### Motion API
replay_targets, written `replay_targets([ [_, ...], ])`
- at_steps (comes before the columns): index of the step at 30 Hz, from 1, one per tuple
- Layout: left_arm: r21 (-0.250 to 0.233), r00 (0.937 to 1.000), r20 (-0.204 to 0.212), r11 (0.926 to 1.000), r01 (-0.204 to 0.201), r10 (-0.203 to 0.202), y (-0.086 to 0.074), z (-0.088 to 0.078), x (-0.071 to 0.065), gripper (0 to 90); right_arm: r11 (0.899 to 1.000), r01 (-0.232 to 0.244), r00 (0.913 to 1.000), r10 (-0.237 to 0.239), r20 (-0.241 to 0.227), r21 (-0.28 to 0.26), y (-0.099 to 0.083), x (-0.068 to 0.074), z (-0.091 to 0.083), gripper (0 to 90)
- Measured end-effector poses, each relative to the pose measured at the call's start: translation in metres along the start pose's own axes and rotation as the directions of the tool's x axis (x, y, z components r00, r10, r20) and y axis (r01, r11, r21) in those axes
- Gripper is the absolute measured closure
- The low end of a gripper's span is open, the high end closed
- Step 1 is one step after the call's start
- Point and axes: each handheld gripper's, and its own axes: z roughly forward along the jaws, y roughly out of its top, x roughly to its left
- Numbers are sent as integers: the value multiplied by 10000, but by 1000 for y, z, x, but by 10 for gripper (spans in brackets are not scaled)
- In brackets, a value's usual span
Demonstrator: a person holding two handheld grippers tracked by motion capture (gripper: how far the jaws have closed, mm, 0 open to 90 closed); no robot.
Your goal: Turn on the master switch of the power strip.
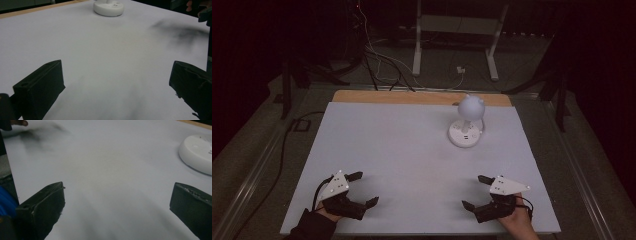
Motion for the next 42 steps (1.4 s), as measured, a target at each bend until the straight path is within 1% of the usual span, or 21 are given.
replay_targets([
  [8, -85, 10000, 27, 10000, 34, -34, 0, -1, 0, 2, 10000, -37, 9999, 36, -126, -41, 10, 2, 1, 0],
  [14, -58, 10000, 63, 10000, 22, -21, 0, -1, -1, 2, 9997, -219, 9995, 217, -229, -76, 20, 2, 1, 0],
  [17, -74, 10000, 60, 10000, 39, -39, 1, -1, -1, 2, 9997, -223, 9995, 220, -236, -136, 22, 1, 2, 0],
  [21, -66, 10000, 63, 10000, 37, -37, 1, -1, -1, 2, 9988, -300, 9990, 287, -329, -396, 29, -1, 1, 0],
  [26, -43, 10000, 61, 10000, 16, -16, 1, -1, -1, 2, 9979, -336, 9985, 311, -456, -559, 37, -4, 1, 0],
  [33, -74, 10000, 90, 10000, 13, -12, 1, -2, -1, 2, 9980, -277, 9987, 252, -444, -569, 44, -10, 3, 0],
  [41, -85, 9999, 116, 10000, 36, -35, 1, -1, -1, 2, 9962, -374, 9985, 341, -431, -786, 57, -20, 4, 0],
  [42, -76, 10000, 97, 10000, 22, -21, 1, -2, -1, 2, 9963, -332, 9988, 301, -397, -798, 58, -21, 5, 0],
])
